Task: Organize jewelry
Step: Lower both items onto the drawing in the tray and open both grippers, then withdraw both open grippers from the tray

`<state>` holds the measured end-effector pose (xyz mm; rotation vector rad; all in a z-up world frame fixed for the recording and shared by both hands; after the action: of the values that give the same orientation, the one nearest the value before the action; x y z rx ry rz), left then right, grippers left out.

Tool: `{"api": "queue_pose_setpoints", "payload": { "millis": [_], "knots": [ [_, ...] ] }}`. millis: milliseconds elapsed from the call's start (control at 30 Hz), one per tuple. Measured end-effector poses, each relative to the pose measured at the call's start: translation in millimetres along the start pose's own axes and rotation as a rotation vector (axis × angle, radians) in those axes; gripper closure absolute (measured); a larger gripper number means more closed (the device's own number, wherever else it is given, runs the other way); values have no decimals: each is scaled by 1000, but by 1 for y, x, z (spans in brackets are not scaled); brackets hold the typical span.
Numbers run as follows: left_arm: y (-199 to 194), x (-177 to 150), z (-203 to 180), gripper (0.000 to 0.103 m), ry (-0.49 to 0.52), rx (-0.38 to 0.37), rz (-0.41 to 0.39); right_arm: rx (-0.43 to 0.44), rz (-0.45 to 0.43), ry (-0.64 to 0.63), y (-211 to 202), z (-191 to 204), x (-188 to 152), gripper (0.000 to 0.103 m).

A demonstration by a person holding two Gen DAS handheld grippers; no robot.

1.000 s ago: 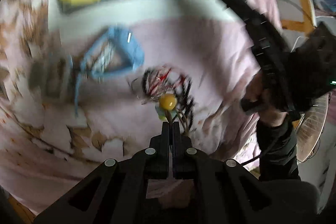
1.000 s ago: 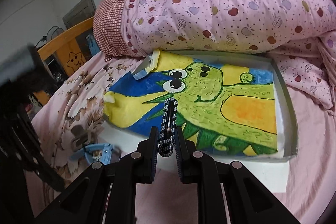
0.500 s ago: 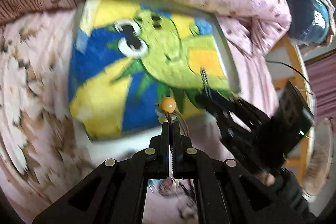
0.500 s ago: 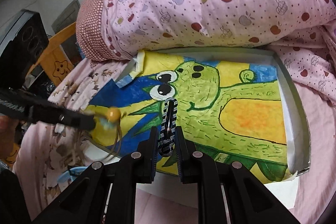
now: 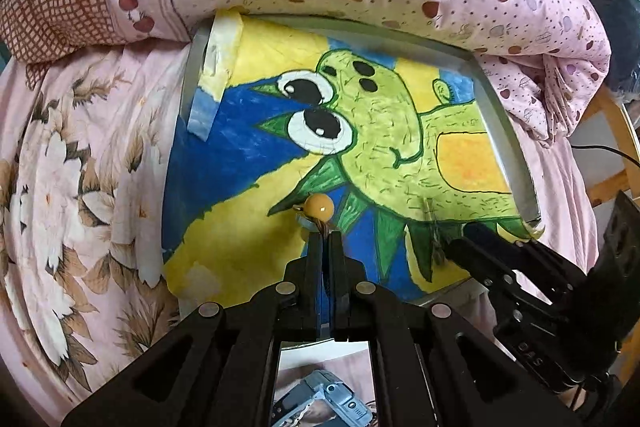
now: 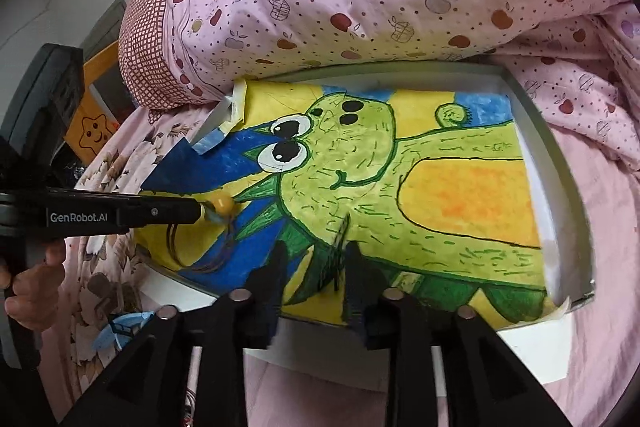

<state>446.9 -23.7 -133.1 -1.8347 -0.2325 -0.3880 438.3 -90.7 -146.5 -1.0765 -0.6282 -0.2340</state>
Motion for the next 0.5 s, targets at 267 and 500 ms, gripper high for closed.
{"api": "queue_pose_setpoints", "payload": {
  "millis": [267,500],
  "knots": [
    [-31,-7,-3,54,-3,26,-101,-28,-69,9,-34,-2,0,52],
    [-76,-19,-14,26,-31,76,-226,-26,-172,1,-87,9,-3,27]
  ]
}}
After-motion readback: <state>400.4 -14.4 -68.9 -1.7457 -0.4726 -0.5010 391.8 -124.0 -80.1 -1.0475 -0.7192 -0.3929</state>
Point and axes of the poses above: each gripper's, at about its wrist camera, not at the fingertips, and y roughly the way its jaws point, z to its left, x to its top, the point moved 10 cm from there along y, roughly the way its jaws point, and after that the axes turned 6 degrees about y, right-handed, at the moved point
